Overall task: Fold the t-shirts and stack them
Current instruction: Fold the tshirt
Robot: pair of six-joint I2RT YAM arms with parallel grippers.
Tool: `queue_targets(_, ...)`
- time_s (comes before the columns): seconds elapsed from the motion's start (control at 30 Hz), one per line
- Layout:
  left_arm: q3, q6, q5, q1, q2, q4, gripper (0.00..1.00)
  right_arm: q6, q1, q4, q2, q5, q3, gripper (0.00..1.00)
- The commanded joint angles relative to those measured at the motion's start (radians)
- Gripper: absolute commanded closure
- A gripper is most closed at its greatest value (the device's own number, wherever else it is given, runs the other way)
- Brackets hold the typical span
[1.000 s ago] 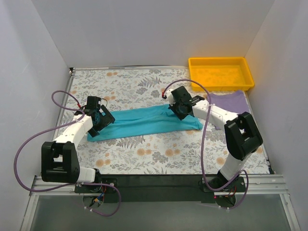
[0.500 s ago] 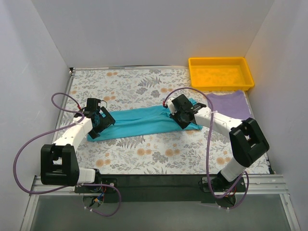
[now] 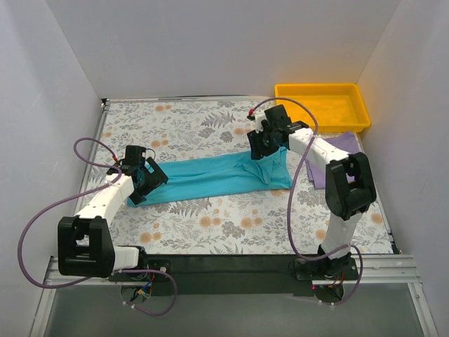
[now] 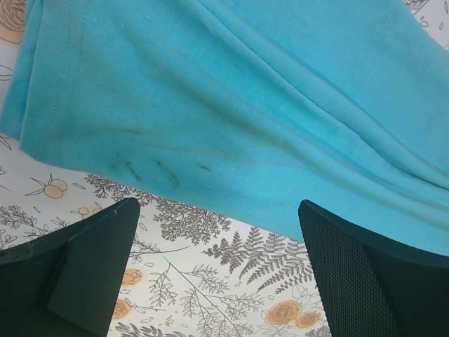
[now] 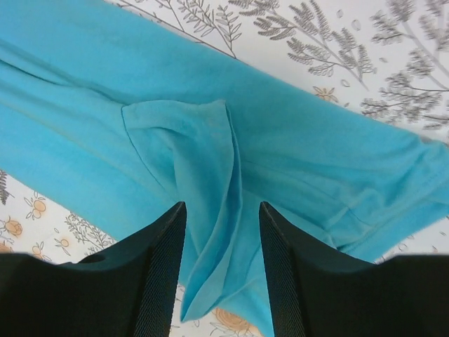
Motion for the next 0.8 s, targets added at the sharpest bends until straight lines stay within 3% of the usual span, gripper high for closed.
queue_targets(0.0, -0.008, 0.016, 0.028, 0.004, -0.049, -0.007, 0.11, 0.012, -0.014, 0.007, 0.093, -0.150, 0.067, 0.54)
queue_targets(0.53, -0.024, 0.022, 0.067, 0.004, -0.071, -0.016, 0.11, 0.002, -0.027, 0.066, 0.229, -0.184, 0.127, 0.61)
queue_targets(0.7, -0.021, 0.022, 0.074, 0.004, -0.060, -0.012, 0.11, 0.004, -0.028, 0.068, 0.244, -0.199, 0.144, 0.68)
queue_targets(0.77, -0.019, 0.022, 0.074, 0.004, -0.059, -0.012, 0.10, 0.004, -0.028, 0.068, 0.249, -0.196, 0.148, 0.75)
